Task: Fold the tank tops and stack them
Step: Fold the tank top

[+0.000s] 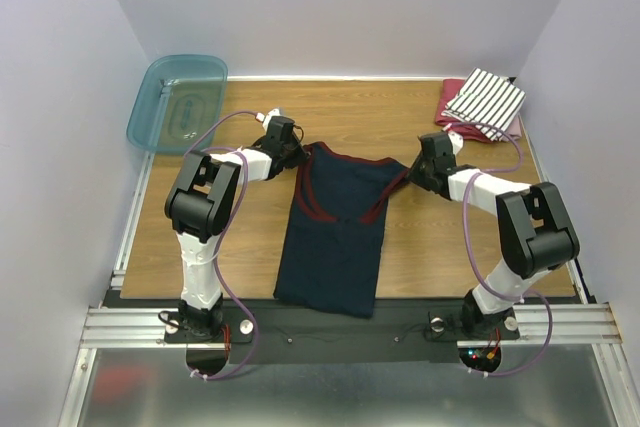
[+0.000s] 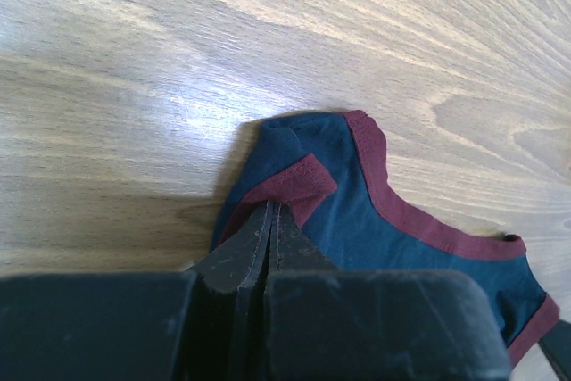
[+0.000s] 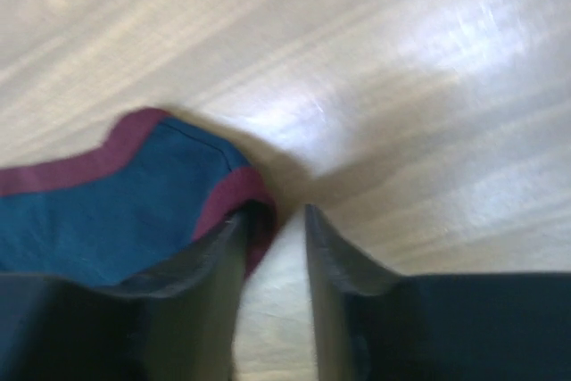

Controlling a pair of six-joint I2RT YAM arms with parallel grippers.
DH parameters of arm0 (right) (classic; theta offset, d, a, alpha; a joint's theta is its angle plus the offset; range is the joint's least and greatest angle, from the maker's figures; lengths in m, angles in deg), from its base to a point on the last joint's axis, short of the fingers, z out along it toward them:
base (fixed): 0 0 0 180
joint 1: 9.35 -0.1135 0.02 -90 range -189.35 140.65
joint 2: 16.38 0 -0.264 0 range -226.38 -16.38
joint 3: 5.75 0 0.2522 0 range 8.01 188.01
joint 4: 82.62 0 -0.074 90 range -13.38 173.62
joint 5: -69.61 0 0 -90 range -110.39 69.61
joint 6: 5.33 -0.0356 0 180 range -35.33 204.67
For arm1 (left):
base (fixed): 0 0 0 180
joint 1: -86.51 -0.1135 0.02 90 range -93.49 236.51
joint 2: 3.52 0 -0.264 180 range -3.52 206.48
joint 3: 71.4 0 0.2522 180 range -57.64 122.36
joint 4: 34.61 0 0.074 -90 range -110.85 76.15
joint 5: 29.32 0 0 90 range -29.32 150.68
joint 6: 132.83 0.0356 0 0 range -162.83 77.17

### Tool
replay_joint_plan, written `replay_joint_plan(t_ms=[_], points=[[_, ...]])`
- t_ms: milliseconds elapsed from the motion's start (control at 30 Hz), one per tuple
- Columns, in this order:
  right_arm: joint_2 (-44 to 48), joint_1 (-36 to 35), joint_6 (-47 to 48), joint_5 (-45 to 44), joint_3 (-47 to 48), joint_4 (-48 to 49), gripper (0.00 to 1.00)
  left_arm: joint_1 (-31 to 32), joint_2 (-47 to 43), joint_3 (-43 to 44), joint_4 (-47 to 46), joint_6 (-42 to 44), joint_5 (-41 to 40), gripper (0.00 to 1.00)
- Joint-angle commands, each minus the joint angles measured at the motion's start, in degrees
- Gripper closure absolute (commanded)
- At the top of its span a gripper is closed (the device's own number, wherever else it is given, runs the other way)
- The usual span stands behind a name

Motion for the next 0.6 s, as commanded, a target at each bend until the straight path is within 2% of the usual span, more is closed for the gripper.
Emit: replay_joint_plan(t_ms=[0,100,300,433,567], points=[[-0.2,0.3,0.7,-1.0,2.9,4.3,0.69,0.3,-2.3,2.0,1.0,1.4,-1.1,0.98],[0.3,0.3,1.1,-1.2,3.5,4.2,0.80,0.3,-2.4,2.0,1.1,1.4,-1.1,0.98],[-0.8,0.3,2.5,-0.1,6.7,4.2,0.93,0.3,-2.5,1.7,1.1,1.4,-1.1,0.98],[-2.6,0.3,3.1,1.0,8.8,4.1,0.99,0.3,-2.3,2.0,1.1,1.4,-1.0,0.98],[-1.9,0.1,3.8,2.3,9.8,4.0,1.00,0.3,-2.5,2.0,1.4,1.4,-1.1,0.98]])
